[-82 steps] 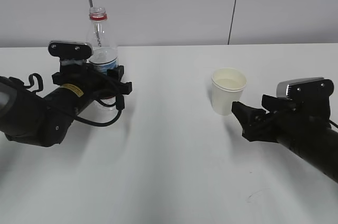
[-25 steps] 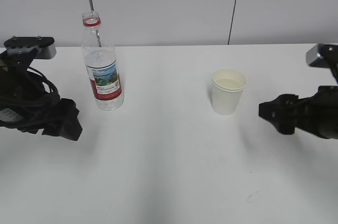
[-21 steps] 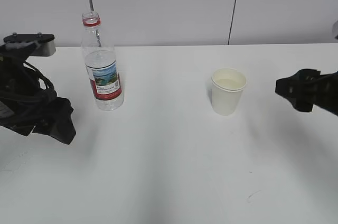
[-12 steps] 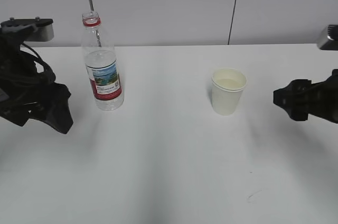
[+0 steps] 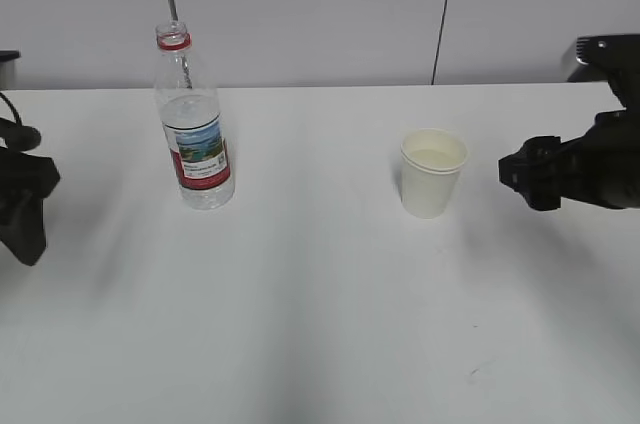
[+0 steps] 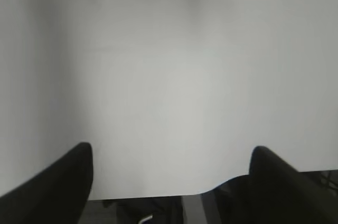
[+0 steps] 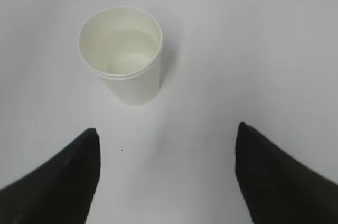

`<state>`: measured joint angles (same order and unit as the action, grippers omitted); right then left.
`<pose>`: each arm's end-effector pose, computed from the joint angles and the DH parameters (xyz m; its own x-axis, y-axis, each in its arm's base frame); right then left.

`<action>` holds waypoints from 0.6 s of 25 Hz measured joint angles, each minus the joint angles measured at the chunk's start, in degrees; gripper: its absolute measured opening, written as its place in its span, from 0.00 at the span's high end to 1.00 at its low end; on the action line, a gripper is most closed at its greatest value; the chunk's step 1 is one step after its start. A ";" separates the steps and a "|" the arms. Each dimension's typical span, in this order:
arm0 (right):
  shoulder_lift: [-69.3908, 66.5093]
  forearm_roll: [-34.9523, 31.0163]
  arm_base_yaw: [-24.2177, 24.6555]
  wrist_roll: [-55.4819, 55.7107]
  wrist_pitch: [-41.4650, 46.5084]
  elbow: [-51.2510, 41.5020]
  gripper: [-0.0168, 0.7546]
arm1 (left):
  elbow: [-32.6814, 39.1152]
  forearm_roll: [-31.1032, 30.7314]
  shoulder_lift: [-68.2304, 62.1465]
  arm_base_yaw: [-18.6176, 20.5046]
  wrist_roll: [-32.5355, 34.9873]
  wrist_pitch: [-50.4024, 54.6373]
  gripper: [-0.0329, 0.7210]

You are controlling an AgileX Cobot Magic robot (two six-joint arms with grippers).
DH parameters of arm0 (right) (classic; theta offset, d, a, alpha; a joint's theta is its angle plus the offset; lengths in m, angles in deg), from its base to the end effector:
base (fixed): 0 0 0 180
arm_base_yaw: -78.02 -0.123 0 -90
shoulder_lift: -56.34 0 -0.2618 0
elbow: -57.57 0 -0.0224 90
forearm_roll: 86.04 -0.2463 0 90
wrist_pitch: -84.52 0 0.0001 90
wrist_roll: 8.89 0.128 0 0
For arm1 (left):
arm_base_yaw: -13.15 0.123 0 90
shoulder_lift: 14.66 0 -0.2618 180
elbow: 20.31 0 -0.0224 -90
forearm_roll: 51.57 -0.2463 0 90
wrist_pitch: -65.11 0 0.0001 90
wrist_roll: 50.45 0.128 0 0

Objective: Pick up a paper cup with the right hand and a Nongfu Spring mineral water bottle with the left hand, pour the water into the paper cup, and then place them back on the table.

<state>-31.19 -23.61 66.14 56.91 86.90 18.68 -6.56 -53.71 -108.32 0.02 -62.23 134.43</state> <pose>0.2962 0.0574 0.1784 -0.6055 -0.0670 -0.7931 -0.1416 0.9896 0.0245 0.2597 -0.0560 0.2042 -0.9974 0.0364 -0.0629 0.0350 0.9991 0.0233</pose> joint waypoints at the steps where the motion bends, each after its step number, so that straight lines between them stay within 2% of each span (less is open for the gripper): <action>1: -0.24 0.41 0.00 0.00 0.00 0.00 0.21 | 0.00 -0.18 0.00 1.12 -0.12 0.16 0.22; 3: -0.47 0.72 0.00 0.00 0.00 0.08 0.21 | 0.00 -0.80 0.00 2.64 0.00 0.29 0.22; 9: -0.47 1.15 0.00 0.04 0.31 0.43 0.21 | 0.00 0.44 2.22 2.95 2.90 0.43 0.22; 12: -0.47 1.25 0.00 0.04 2.04 0.57 0.21 | 0.32 -0.09 5.78 2.95 3.60 0.43 0.22; 15: -0.47 1.25 0.00 0.04 3.02 0.57 0.21 | 3.57 -1.04 12.33 2.95 3.83 0.49 0.23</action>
<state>-31.66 -22.36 66.14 56.95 89.93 19.24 -2.99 -54.75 -95.99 2.96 -58.40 134.92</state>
